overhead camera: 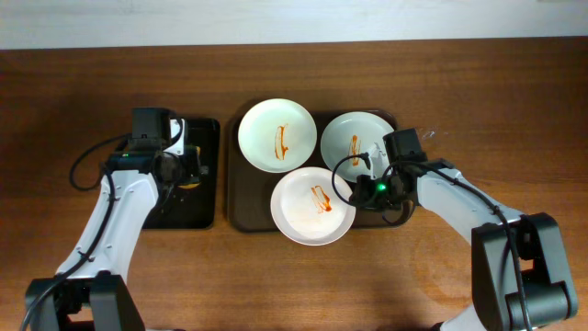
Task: Clean dirty plates on tray and stack at the side
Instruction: 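Grip the front plate rim with right gripper, scrub it with sponge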
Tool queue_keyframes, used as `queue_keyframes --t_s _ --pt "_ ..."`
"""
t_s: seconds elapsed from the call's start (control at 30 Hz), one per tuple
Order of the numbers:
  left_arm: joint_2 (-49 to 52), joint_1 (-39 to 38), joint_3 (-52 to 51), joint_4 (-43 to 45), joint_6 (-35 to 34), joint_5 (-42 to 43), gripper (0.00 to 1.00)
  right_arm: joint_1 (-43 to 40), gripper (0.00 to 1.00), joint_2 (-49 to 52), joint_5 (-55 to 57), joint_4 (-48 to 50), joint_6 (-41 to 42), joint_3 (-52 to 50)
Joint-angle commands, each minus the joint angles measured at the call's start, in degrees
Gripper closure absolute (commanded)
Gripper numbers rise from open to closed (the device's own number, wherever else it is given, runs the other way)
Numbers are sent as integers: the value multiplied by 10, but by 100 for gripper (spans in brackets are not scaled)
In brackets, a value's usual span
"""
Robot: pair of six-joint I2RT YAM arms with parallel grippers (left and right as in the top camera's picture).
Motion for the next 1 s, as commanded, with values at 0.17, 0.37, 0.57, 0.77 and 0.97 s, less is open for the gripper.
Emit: queue_keyframes --t_s 0.17,0.37,0.57,0.77,0.97 --pt "1 -45 10 -3 -8 99 100 5 96 4 -1 0 3 10" --pt "18 -151 12 68 -114 321 100 5 96 4 -1 0 3 10" --pt "122 -257 12 186 -267 388 100 5 96 4 -1 -6 3 10" --pt "183 -320 12 257 -382 387 100 5 96 4 -1 -6 3 10" --pt "190 -348 12 210 -409 307 100 5 96 4 -1 -7 3 10"
